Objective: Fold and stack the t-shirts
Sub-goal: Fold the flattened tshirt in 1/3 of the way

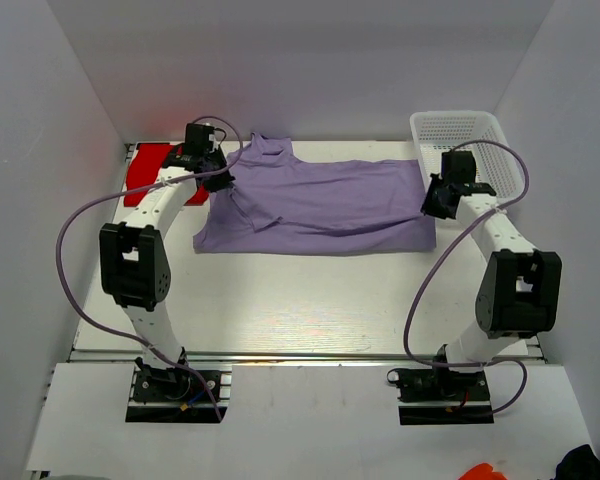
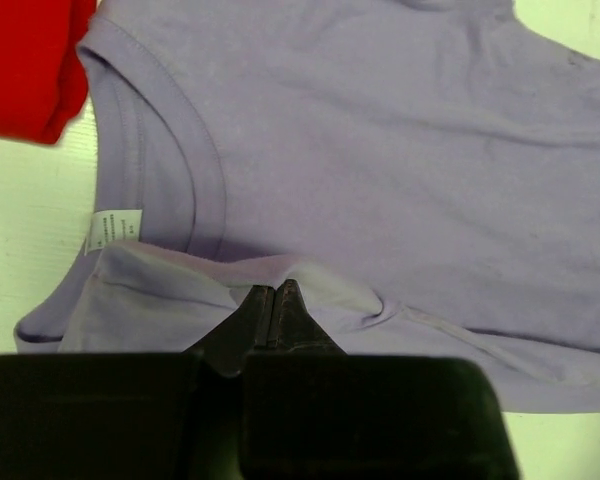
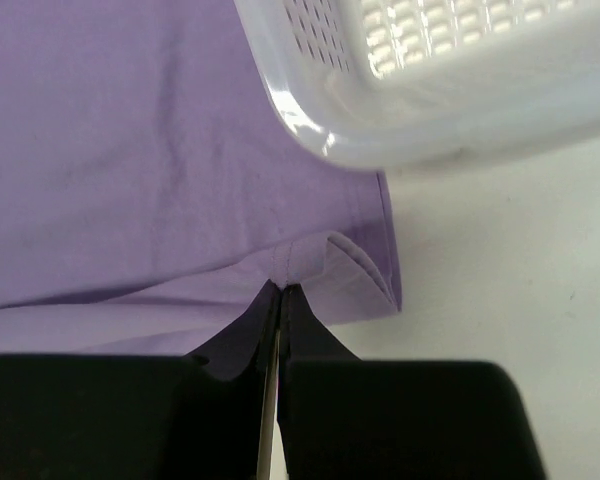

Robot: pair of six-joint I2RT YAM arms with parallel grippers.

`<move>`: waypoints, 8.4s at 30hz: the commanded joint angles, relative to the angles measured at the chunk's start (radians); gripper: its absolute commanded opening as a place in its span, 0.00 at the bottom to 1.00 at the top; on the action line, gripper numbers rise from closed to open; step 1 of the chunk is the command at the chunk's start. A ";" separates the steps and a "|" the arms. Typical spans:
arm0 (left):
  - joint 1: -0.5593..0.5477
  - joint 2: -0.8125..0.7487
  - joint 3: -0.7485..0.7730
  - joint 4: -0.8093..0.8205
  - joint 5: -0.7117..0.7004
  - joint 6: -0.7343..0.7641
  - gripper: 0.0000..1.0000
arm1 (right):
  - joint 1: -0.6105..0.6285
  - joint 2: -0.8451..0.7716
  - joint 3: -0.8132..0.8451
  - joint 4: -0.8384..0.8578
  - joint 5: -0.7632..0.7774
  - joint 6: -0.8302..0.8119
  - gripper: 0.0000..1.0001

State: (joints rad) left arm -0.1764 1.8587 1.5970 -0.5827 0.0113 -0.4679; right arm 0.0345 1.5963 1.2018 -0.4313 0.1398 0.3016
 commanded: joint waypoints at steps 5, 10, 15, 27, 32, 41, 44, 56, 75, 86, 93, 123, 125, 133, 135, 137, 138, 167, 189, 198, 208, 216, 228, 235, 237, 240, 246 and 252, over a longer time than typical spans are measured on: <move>0.040 0.019 0.064 0.026 0.010 0.017 0.00 | -0.002 0.111 0.168 0.020 0.010 -0.033 0.00; 0.060 0.072 0.118 0.037 0.038 0.028 0.00 | -0.005 0.160 0.206 0.002 0.056 -0.012 0.00; 0.078 0.151 0.199 0.037 0.071 0.028 0.00 | -0.004 0.191 0.231 -0.015 0.107 0.016 0.00; 0.087 0.321 0.351 0.067 0.105 0.017 0.00 | -0.001 0.306 0.343 -0.058 0.116 0.002 0.24; 0.097 0.343 0.397 0.118 0.162 0.008 0.99 | 0.005 0.272 0.343 -0.026 0.017 -0.064 0.51; 0.087 0.183 0.241 0.129 0.254 0.061 0.99 | 0.033 0.105 0.183 0.080 -0.250 -0.165 0.90; 0.068 0.056 0.062 0.181 0.265 0.083 0.99 | 0.051 0.050 0.096 0.117 -0.291 -0.151 0.90; 0.077 -0.003 -0.315 0.336 0.282 0.083 0.99 | 0.090 0.093 -0.051 0.198 -0.211 -0.114 0.90; 0.098 -0.194 -0.672 0.098 -0.048 -0.012 0.99 | 0.071 0.100 -0.325 0.094 -0.034 0.102 0.90; 0.078 -0.815 -0.960 -0.049 -0.025 -0.127 0.99 | 0.131 -0.409 -0.604 0.042 -0.273 -0.017 0.90; 0.058 -0.863 -0.893 0.081 0.164 0.000 0.99 | 0.151 -0.536 -0.574 0.166 -0.425 -0.038 0.90; -0.181 -0.403 -0.755 0.238 -0.008 0.203 0.86 | 0.143 -0.447 -0.525 0.132 -0.252 -0.001 0.90; -0.192 -0.388 -0.744 0.247 -0.020 0.203 0.80 | 0.145 -0.441 -0.519 0.131 -0.250 -0.002 0.90; -0.201 -0.274 -0.660 0.199 -0.071 0.232 0.62 | 0.142 -0.409 -0.507 0.114 -0.227 -0.002 0.90; -0.210 -0.274 -0.660 0.190 -0.083 0.242 0.61 | 0.143 -0.409 -0.502 0.111 -0.226 -0.005 0.90; -0.210 -0.274 -0.660 0.190 -0.060 0.242 0.61 | 0.145 -0.406 -0.502 0.111 -0.221 -0.009 0.90; -0.210 -0.274 -0.660 0.190 -0.039 0.242 0.61 | 0.143 -0.406 -0.499 0.112 -0.220 -0.006 0.90; -0.229 -0.141 -0.459 0.221 0.010 0.451 0.00 | 0.143 -0.391 -0.484 0.106 -0.207 -0.021 0.90; -0.229 0.232 0.020 0.058 0.248 0.828 0.18 | 0.142 -0.345 -0.467 0.091 -0.203 -0.045 0.90; -0.209 -0.013 -0.140 0.217 0.161 0.602 1.00 | 0.142 -0.328 -0.464 0.098 -0.244 -0.059 0.90; -0.170 -0.162 -0.469 0.331 0.205 0.388 1.00 | 0.143 -0.309 -0.459 0.092 -0.266 -0.068 0.90; -0.147 -0.153 -0.572 0.445 0.219 0.318 1.00 | 0.143 -0.291 -0.459 0.091 -0.289 -0.076 0.90; -0.129 -0.049 -0.486 0.446 0.110 0.327 1.00 | 0.142 -0.292 -0.461 0.086 -0.269 -0.079 0.90; -0.129 -0.040 -0.486 0.547 0.090 0.327 1.00 | 0.143 -0.289 -0.456 0.086 -0.264 -0.082 0.90; -0.129 -0.039 -0.486 0.587 0.101 0.354 1.00 | 0.142 -0.291 -0.456 0.088 -0.261 -0.079 0.90; -0.129 0.011 -0.450 0.647 0.121 0.386 1.00 | 0.142 -0.299 -0.458 0.091 -0.250 -0.082 0.90; -0.129 0.157 -0.292 0.702 0.194 0.445 1.00 | 0.142 -0.311 -0.456 0.089 -0.244 -0.081 0.90; -0.129 0.157 -0.212 0.664 0.214 0.472 1.00 | 0.142 -0.331 -0.461 0.088 -0.247 -0.084 0.90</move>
State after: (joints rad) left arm -0.3096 2.0739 1.3384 0.0742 0.1852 -0.0265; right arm 0.1772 1.2995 0.7002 -0.3420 -0.1112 0.2306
